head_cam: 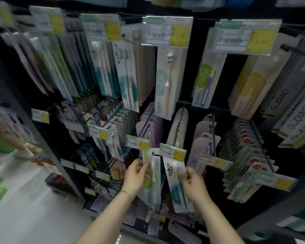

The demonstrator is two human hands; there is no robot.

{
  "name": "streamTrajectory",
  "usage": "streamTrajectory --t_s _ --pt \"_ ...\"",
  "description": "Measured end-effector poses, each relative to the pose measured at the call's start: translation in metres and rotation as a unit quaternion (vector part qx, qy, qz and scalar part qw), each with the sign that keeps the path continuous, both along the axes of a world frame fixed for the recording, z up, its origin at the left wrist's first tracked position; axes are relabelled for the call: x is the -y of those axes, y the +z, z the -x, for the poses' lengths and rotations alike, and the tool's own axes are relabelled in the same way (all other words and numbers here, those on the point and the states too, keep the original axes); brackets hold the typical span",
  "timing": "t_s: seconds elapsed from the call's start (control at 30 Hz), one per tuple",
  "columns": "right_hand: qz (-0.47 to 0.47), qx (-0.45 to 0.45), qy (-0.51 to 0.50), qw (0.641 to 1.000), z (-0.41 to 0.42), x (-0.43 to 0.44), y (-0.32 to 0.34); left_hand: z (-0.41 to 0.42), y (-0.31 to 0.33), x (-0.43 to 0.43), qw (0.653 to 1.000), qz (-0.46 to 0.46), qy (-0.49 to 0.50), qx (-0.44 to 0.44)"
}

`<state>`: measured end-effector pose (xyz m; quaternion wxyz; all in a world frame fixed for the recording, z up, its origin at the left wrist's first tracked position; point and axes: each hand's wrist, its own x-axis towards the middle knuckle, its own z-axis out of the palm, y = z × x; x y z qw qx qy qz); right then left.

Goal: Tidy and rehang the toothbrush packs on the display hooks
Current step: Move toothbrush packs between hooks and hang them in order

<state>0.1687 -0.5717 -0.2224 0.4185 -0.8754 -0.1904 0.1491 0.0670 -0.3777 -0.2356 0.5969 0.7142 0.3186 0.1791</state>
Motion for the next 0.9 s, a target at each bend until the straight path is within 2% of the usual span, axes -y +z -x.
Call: streamTrajectory --t_s 0.13,0.57,0.73,0.9 --pt "0.039 0.024 0.013 0.999 0.008 -0.022 -0.003 0.014 -0.003 -0.025 1.0 -0.004 0.002 0.01" --pt "0.008 0.035 -0.034 0.999 0.053 -0.113 0.012 0.058 0.004 -0.121 1.0 0.0 -0.027 0.004" --pt "0.036 0.063 -0.017 0.997 0.065 -0.136 0.013 0.074 0.011 -0.156 0.997 -0.006 -0.069 0.014" --pt "0.057 0.045 0.025 0.997 0.077 -0.154 0.017 0.088 0.019 -0.192 0.993 -0.027 -0.115 0.028"
